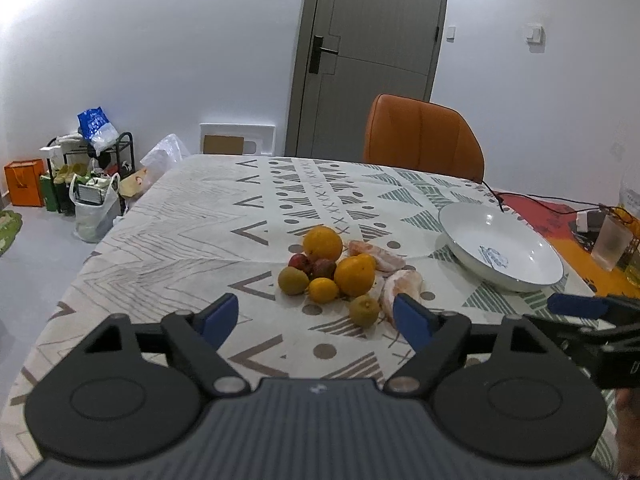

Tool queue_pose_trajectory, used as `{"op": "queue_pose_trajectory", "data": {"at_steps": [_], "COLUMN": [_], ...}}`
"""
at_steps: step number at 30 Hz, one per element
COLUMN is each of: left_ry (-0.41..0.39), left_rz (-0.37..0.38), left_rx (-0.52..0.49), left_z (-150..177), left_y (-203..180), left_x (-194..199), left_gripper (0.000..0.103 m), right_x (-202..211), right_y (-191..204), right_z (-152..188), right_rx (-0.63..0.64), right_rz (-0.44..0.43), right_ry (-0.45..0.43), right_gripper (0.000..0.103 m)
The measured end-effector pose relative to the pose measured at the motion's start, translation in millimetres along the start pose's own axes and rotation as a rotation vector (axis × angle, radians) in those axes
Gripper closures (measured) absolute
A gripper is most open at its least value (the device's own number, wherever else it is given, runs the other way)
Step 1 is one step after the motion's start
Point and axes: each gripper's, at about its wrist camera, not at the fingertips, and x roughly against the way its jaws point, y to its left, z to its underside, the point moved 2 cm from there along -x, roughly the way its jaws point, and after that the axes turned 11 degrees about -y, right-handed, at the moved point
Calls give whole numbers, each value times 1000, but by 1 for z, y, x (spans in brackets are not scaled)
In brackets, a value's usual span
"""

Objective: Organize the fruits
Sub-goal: 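Grasp the pink pomelo segment with the right tool while the left grasps a yellow fruit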

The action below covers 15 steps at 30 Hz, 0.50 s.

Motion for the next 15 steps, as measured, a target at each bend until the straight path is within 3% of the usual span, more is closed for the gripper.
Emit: {"op": "queue_pose_trajectory", "data": {"at_steps": [15], "left_ry": [75], "left_rz": [67], "left_rx": [23], "left_z": [20], "left_y": [-7], "left_x": [-46], "left_gripper": [38], "right_x": [-39], "right_y": [-13], "right_z": [9], "right_rx": [-65], "right_rz": [3], "right_ry": [59], "right_gripper": [22]}}
